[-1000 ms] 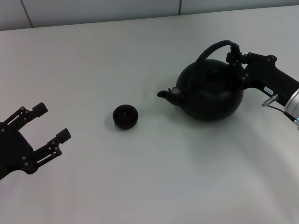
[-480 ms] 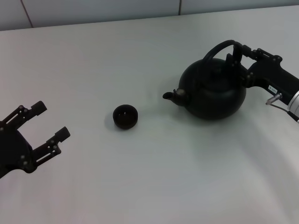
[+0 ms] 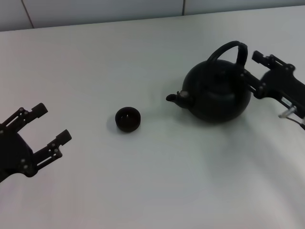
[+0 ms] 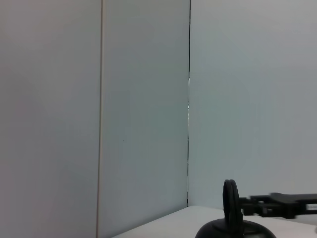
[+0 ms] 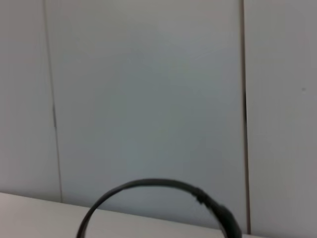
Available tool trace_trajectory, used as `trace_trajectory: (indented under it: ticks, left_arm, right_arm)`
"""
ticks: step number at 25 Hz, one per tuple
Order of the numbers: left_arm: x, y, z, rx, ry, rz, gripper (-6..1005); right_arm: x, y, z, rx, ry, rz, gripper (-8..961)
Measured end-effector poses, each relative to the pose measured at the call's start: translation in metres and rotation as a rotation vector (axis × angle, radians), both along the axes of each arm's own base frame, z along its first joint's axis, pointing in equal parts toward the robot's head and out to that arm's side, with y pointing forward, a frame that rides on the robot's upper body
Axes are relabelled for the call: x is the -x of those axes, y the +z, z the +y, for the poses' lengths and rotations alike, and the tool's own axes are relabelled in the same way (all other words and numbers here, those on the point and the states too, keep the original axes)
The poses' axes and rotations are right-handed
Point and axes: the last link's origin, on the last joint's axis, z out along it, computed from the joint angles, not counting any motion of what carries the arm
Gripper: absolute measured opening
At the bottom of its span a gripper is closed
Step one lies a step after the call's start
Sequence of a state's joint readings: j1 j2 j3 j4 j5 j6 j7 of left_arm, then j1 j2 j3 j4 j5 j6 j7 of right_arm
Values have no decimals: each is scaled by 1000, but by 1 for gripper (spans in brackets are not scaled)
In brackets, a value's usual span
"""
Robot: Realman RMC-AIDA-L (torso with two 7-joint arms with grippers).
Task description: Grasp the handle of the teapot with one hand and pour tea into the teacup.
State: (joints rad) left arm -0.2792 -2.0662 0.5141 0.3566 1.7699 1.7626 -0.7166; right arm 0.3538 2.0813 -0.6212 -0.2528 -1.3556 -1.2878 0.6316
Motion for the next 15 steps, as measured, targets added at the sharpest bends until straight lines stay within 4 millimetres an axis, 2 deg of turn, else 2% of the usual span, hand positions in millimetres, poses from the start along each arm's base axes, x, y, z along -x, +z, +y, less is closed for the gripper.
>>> trace_trajectory:
  ticks: [2, 4, 5, 9, 15]
  left_arm:
    - [0, 0, 0, 0, 1, 0, 797]
    - [1, 0, -1, 0, 6, 2, 797]
    - [1, 0, -1, 0, 6, 2, 797]
    - [1, -1, -1, 9, 9, 0, 797]
    - [1, -1, 0, 19, 5, 4, 797]
  right_arm:
    - [-7, 4, -18, -22, 6, 18, 603]
    - [-16, 11, -47, -81, 4, 54, 603]
    - [-16, 11, -47, -81, 4, 54, 603]
    - [-23, 18, -69, -142, -17, 95, 603]
    - [-16, 23, -69, -92, 45, 122, 603]
